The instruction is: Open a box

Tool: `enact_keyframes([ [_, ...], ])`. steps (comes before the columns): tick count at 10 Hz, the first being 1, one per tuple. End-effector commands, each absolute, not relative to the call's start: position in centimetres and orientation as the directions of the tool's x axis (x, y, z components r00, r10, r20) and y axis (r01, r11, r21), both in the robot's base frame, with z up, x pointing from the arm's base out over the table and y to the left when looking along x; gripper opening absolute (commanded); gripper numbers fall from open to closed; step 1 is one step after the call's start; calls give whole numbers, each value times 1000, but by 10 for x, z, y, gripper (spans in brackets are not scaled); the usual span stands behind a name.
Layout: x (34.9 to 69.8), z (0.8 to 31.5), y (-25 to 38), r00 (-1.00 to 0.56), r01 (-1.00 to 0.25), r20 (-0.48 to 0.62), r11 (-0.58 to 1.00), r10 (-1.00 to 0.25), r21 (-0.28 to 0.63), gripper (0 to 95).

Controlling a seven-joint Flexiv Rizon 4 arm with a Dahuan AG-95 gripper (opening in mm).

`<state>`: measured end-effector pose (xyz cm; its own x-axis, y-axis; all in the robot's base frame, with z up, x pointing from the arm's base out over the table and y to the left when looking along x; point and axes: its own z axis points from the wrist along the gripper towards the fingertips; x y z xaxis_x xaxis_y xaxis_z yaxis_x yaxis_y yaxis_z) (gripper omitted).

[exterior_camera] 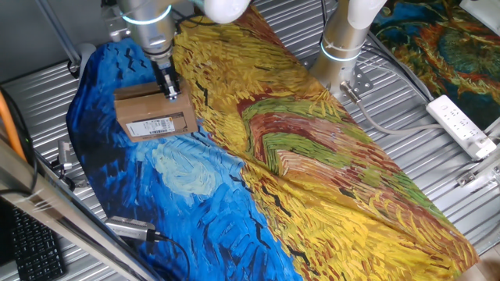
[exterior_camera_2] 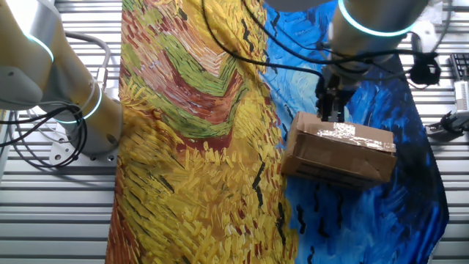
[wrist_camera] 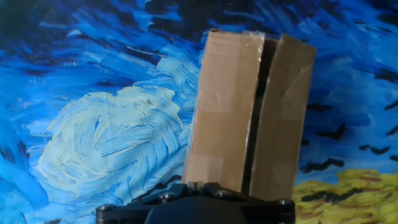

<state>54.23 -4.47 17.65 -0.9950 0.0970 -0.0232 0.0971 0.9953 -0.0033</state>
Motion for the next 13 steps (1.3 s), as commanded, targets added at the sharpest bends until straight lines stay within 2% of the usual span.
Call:
enact_keyframes([
  [1,546,175,-44,-997,82,-10,997,82,0,0],
  [5,546,175,-44,-996,84,-18,996,84,0,0],
  [10,595,150,-85,-1000,30,-5,999,30,17,0],
  [13,600,155,-76,-999,36,1,999,36,18,0],
])
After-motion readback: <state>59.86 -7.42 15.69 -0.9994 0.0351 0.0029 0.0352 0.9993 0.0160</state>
